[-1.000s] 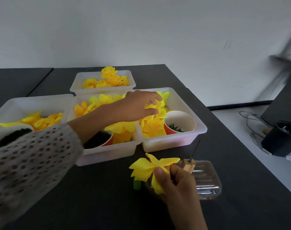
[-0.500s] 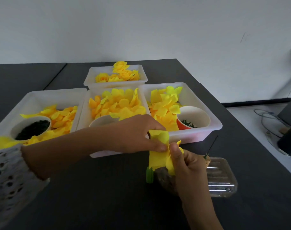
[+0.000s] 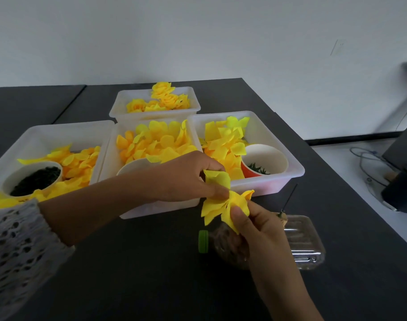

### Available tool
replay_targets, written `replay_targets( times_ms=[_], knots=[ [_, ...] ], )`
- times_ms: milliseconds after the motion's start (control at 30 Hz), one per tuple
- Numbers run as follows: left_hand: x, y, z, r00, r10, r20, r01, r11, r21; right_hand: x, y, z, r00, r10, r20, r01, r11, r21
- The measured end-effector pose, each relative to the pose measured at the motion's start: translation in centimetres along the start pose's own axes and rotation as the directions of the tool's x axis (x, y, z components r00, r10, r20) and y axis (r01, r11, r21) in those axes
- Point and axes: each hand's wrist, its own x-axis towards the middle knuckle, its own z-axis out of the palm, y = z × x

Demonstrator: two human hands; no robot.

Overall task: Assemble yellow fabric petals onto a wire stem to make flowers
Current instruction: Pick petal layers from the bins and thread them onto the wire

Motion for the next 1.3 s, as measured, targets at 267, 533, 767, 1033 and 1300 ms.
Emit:
replay_targets(
  times_ms=[267,533,767,1033,1300],
  knots=[
    [-0.7,1.8,0.1,0.983,0.158,0.097,-0.176,0.961,0.215,0.1,0.3,0.1,0.984,-0.057,-0.168,0.044,0.996,-0.08],
    [0.7,1.1,0.4,0.997,0.025,0.077,-0.031,0.996,0.078,0.3,1.0,0.3,0.958,-0.208,-0.198,0.184,0.974,-0.136],
    [4.9,-1.9,-1.4,0.918,-0.36,-0.164,0.28,0.884,-0.374,-0.2,1.2,0.1,0.961,-0.164,-0.225,0.125,0.976,-0.179],
    [12.4,-6.0,-3.8,0.643,0.146,-0.752,0.123,0.949,0.289,-0.7,1.4,0.0,0.959,0.272,-0.077,-0.25,0.943,0.222],
    [15.6,-8.7,-2.2,0.954,0.134,-0.269,0.156,0.546,0.823,-1.3,0.6,-0.5,0.945,0.326,-0.003,-0.302,0.88,0.367]
  ],
)
